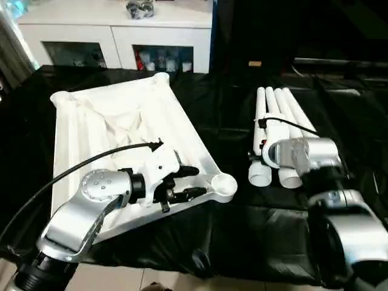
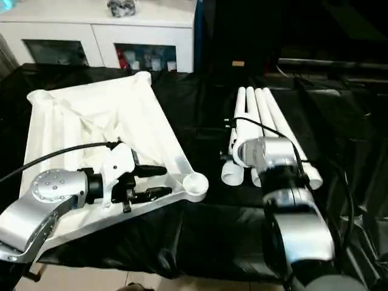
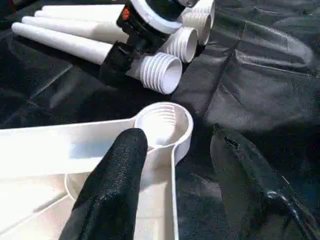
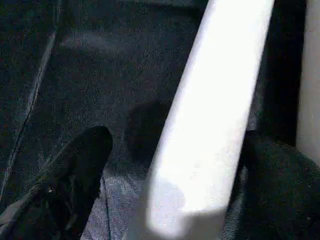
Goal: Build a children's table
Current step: Pick table leg
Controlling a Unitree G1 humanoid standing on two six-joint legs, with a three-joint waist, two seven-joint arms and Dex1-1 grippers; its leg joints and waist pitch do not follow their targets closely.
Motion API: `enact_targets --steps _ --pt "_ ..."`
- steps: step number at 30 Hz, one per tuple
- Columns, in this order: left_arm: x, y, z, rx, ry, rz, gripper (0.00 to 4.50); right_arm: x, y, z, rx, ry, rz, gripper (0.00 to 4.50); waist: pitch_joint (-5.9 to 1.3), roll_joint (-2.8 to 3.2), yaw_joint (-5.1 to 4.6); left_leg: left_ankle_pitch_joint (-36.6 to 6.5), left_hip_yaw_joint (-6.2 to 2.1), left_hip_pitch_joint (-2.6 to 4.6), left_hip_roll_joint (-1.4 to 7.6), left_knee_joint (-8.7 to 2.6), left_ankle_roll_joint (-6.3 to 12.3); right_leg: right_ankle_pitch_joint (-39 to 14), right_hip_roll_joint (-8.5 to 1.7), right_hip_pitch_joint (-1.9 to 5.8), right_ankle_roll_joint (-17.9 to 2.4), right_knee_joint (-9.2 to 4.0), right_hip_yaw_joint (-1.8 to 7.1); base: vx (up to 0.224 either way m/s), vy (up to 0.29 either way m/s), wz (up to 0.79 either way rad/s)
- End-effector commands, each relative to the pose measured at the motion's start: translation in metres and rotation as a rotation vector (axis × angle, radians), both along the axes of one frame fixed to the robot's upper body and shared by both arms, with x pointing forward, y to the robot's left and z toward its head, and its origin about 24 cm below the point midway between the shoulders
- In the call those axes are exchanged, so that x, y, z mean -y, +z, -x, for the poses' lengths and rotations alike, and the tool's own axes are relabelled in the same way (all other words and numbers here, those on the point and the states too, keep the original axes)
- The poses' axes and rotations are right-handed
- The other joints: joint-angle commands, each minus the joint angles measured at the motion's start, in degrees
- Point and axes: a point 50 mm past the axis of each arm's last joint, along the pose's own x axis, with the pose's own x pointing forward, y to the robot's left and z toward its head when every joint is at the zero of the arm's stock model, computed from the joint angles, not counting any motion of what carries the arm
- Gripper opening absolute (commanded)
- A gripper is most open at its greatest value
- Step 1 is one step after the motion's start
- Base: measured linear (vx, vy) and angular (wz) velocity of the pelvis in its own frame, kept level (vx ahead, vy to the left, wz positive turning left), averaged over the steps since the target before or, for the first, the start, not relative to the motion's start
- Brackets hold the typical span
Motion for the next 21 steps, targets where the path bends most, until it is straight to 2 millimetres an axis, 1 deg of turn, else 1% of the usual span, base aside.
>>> enact_targets --steps 1,2,3,4,5,6,7,8,9,10,11,12,13,15,17,18,19,20,21 --pt "0.004 0.005 -0.001 0.014 -0.019 -0.005 2.41 0.005 0.005 -0.004 0.014 -0.017 0.006 4.10 -3.79 -0.65 -0.04 -3.95 -1.73 1.12 5.18 -4.05 -0.37 -1.80 -5.87 2.29 -14.85 -3.72 3.65 0.000 0.000 0.00" --pt "0.004 0.005 -0.002 0.015 -0.018 -0.007 2.41 0.005 0.005 -0.004 0.014 -0.018 0.004 3.99 -3.81 -1.10 -0.07 -3.70 -1.72 1.07 5.20 -4.07 -0.13 -1.66 -5.89 2.36 -14.89 -3.66 3.64 0.000 0.000 0.00" --pt "0.004 0.006 -0.003 0.020 -0.013 -0.016 2.41 0.005 0.005 -0.005 0.013 -0.020 -0.005 3.84 -3.84 -1.23 -0.03 -3.83 -1.68 1.14 5.21 -4.05 -0.06 -1.97 -5.95 2.32 -14.96 -3.70 3.63 0.000 0.000 0.00" --pt "0.003 0.005 -0.004 0.021 -0.007 -0.022 2.41 0.006 0.004 -0.005 0.013 -0.028 -0.017 3.72 -3.70 -1.12 0.04 -4.72 -1.67 1.14 5.18 -4.05 -0.27 -3.56 -5.98 2.23 -14.91 -3.88 3.64 0.000 0.000 0.00" --pt "0.003 0.004 -0.004 0.021 -0.002 -0.026 2.41 0.006 0.004 -0.006 0.012 -0.034 -0.026 3.72 -3.69 -1.02 0.05 -5.10 -1.67 1.19 5.25 -4.06 -0.55 -4.09 -5.96 2.14 -14.84 -3.83 3.66 0.000 0.000 0.00" --pt "0.003 0.004 -0.004 0.021 -0.002 -0.026 2.41 0.006 0.004 -0.006 0.012 -0.034 -0.026 3.63 -3.64 -1.03 -0.05 -5.69 -1.69 1.16 5.28 -4.08 -1.14 -4.41 -5.94 2.11 -14.87 -3.85 3.68 0.000 0.000 0.00" --pt "0.000 0.003 -0.005 0.019 0.009 -0.040 2.41 0.007 0.003 -0.007 0.009 -0.043 -0.026 3.63 -3.61 -0.94 -0.08 -5.82 -1.68 1.21 5.34 -4.14 -1.45 -3.91 -5.83 2.01 -14.80 -3.74 3.66 0.000 0.000 0.00" --pt "-0.001 0.002 -0.005 0.021 0.013 -0.044 2.41 0.007 0.003 -0.007 0.008 -0.047 -0.025 3.53 -3.61 -1.14 -0.24 -5.98 -1.65 1.15 5.22 -4.12 -1.47 -3.67 -5.76 2.07 -14.93 -3.74 3.68 0.000 0.000 0.00" --pt "-0.002 0.002 -0.005 0.022 0.015 -0.046 2.41 0.008 0.003 -0.007 0.008 -0.051 -0.024 3.39 -3.57 -1.13 -0.18 -6.08 -1.66 1.16 5.24 -4.15 -1.46 -3.67 -5.80 2.08 -14.86 -3.79 3.68 0.000 0.000 0.00" --pt "-0.003 0.002 -0.007 0.029 0.023 -0.049 2.41 0.008 0.003 -0.007 0.011 -0.056 -0.030 3.28 -3.56 -1.31 -0.34 -5.87 -1.60 1.13 5.26 -4.13 -1.33 -3.34 -5.73 2.09 -14.86 -3.77 3.72 0.000 0.000 0.00" --pt "-0.003 0.002 -0.008 0.032 0.027 -0.049 2.41 0.008 0.004 -0.007 0.013 -0.059 -0.031 3.24 -3.58 -1.31 -0.31 -5.75 -1.59 1.11 5.23 -4.08 -1.22 -3.29 -5.79 2.14 -14.86 -3.75 3.73 0.000 0.000 0.00" --pt "-0.005 0.003 -0.011 0.036 0.036 -0.047 2.41 0.010 0.005 -0.008 0.016 -0.065 -0.035 3.15 -3.63 -1.07 -0.43 -5.45 -1.55 1.09 5.10 -4.00 -1.06 -3.06 -5.66 2.11 -14.86 -3.77 3.69 0.000 0.000 0.00" --pt "-0.005 0.004 -0.012 0.037 0.039 -0.040 2.41 0.010 0.005 -0.008 0.017 -0.071 -0.038 3.15 -3.64 -1.03 -0.48 -5.44 -1.59 1.11 5.14 -4.01 -1.09 -2.96 -5.64 2.14 -14.89 -3.76 3.69 0.000 0.000 0.00" --pt "-0.005 0.005 -0.014 0.046 0.044 -0.033 2.41 0.011 0.006 -0.009 0.022 -0.079 -0.043 2.79 -3.64 -1.13 -0.57 -5.59 -1.59 1.16 5.17 -4.02 -1.02 -2.94 -5.66 2.12 -15.05 -3.78 3.67 0.000 0.000 0.00" --pt "-0.006 0.006 -0.016 0.058 0.050 -0.033 2.41 0.011 0.007 -0.010 0.032 -0.087 -0.051 2.73 -3.72 -1.04 -0.62 -5.46 -1.62 1.11 5.20 -3.95 -0.93 -2.57 -5.72 2.18 -15.28 -3.69 3.66 0.000 0.000 0.00" --pt "-0.006 0.007 -0.018 0.065 0.057 -0.031 2.41 0.012 0.008 -0.011 0.041 -0.097 -0.062 2.59 -3.76 -0.98 -0.63 -5.21 -1.60 1.11 5.18 -3.92 -0.81 -2.13 -5.71 2.19 -15.35 -3.66 3.66 0.000 0.000 0.00" --pt "-0.006 0.007 -0.020 0.071 0.069 -0.027 2.41 0.012 0.011 -0.012 0.058 -0.102 -0.075 2.44 -3.77 -0.88 -0.66 -5.09 -1.54 1.17 5.16 -3.91 -0.76 -1.35 -5.57 2.11 -15.44 -3.65 3.68 0.000 0.000 0.00" --pt "-0.008 0.009 -0.027 0.086 0.123 -0.028 2.41 0.013 0.016 -0.014 0.080 -0.124 -0.121 2.44 -3.83 -0.48 -0.54 -4.92 -1.60 1.17 5.08 -3.84 -0.73 -0.39 -5.57 2.20 -15.58 -3.55 3.66 0.000 0.000 0.00" --pt "-0.009 0.009 -0.031 0.085 0.147 -0.032 2.41 0.012 0.018 -0.015 0.091 -0.125 -0.122 2.31 -3.82 -0.62 -0.57 -5.07 -1.59 1.16 5.15 -3.88 -0.66 -0.18 -5.60 2.24 -15.57 -3.61 3.67 0.000 0.000 0.00"
